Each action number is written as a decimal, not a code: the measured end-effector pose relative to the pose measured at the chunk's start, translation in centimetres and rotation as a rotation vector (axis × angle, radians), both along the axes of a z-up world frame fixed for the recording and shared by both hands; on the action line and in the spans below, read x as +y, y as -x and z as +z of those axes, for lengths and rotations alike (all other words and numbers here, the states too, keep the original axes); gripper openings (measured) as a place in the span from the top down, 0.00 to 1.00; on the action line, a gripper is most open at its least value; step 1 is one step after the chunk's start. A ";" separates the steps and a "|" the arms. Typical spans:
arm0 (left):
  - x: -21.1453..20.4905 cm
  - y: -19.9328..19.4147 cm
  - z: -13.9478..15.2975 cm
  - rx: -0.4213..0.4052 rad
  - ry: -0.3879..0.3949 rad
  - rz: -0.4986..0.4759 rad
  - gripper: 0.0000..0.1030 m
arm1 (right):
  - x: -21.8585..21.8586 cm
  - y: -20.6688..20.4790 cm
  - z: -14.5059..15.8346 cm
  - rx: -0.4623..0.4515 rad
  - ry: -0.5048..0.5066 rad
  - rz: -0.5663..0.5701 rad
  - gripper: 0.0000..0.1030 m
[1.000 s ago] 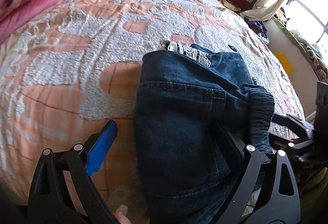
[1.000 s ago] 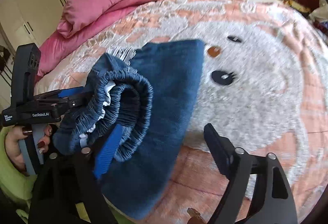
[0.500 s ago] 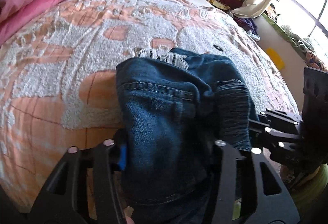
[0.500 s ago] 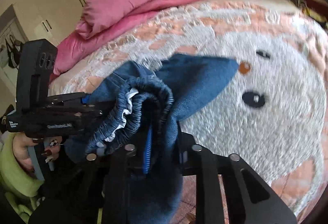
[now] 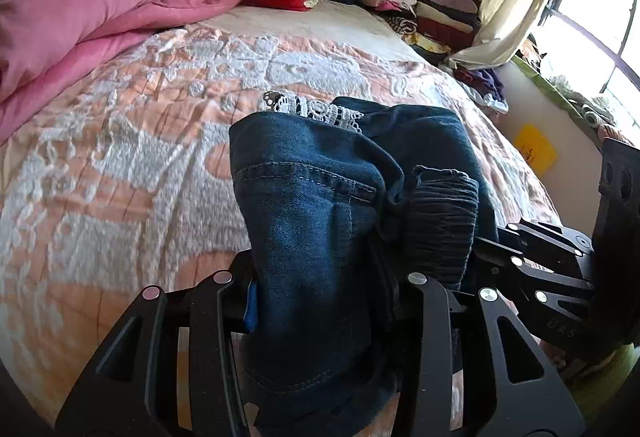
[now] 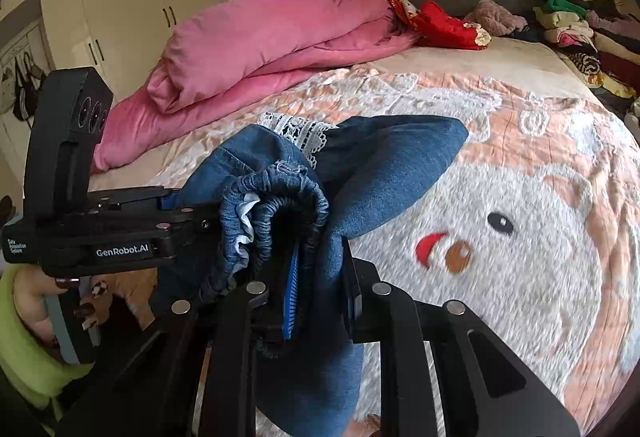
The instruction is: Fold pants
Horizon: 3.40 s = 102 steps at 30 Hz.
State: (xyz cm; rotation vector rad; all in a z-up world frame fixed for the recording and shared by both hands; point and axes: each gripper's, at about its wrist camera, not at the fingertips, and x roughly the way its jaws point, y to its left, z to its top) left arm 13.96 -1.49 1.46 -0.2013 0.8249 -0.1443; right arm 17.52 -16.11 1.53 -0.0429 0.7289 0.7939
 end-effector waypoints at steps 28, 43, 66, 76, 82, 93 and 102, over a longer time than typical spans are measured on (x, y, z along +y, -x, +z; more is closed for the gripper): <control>0.5 -3.0 -5.0 0.125 -0.021 0.042 0.40 | -0.7 -4.7 -6.6 0.147 0.177 -0.223 0.45; 0.5 -1.2 -3.2 0.078 -0.027 0.058 0.27 | -3.1 -2.2 -3.5 0.075 0.120 -0.268 0.10; 0.1 8.6 1.5 -0.066 -0.088 0.093 0.09 | -6.9 6.7 2.3 -0.131 0.076 -0.309 0.05; 0.5 11.6 1.4 -0.064 -0.097 0.098 0.09 | -7.7 10.1 2.5 -0.152 0.085 -0.293 0.05; 0.6 12.9 0.8 -0.044 -0.093 0.095 0.09 | -7.4 11.6 1.7 -0.125 0.083 -0.266 0.04; -0.1 13.5 -1.6 0.023 -0.084 0.081 0.09 | -6.6 12.1 -1.8 -0.013 0.110 -0.263 0.04; -0.5 13.6 -2.0 0.031 -0.084 0.084 0.09 | -5.9 12.0 -2.2 0.001 0.116 -0.251 0.04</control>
